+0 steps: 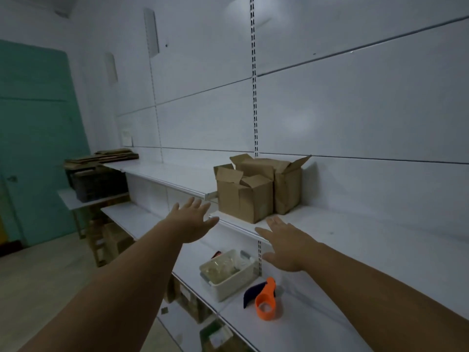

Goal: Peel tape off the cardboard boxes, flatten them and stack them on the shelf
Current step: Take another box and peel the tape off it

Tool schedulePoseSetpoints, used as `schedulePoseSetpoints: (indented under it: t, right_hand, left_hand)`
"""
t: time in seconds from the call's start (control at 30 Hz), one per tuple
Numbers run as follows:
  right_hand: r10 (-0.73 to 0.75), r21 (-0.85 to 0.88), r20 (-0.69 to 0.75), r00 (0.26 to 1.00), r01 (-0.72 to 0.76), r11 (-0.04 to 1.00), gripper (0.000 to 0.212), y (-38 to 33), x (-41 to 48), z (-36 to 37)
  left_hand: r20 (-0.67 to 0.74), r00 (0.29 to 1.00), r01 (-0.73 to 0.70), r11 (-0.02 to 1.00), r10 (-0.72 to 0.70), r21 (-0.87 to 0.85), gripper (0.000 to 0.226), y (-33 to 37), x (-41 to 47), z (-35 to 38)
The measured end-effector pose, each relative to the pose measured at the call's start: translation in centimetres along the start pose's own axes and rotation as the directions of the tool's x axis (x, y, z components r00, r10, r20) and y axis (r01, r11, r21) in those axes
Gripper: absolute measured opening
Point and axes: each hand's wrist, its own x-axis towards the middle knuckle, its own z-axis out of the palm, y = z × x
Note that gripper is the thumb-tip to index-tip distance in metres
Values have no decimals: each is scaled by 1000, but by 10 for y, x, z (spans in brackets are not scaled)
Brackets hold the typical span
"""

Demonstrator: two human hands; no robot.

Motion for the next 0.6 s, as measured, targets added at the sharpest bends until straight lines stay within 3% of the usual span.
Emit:
schedulePoseSetpoints:
  t: [0.17,0.27,0.33,0.43,0.5,0.6]
  right_hand:
    - [72,-18,1,997,-72,997,70,17,48,15]
    - [154,60,-99,983,-149,987,73,24,82,18]
    - [277,112,-233,932,-257,960,75,26,105,20]
    - [385,148,-479,789,-360,921,76,29,131,22]
    - [380,200,-554,741,-324,925,75,30,143,26]
    - [354,304,-587,728,-207,930,75,27,156,42]
  left_hand:
    - [6,996,-83,996,84,-36,68,-11,50,21]
    - [5,988,-156,986,156,-63,69,-19,81,30]
    - [-2,981,-192,978,193,-83,70,-29,104,32]
    - [-64,975,-221,957,213,-186,68,-45,136,37]
    - [-138,964,-258,921,226,-293,63,-48,151,47]
    - [-218,966,-217,896,140,-387,56,-50,178,65]
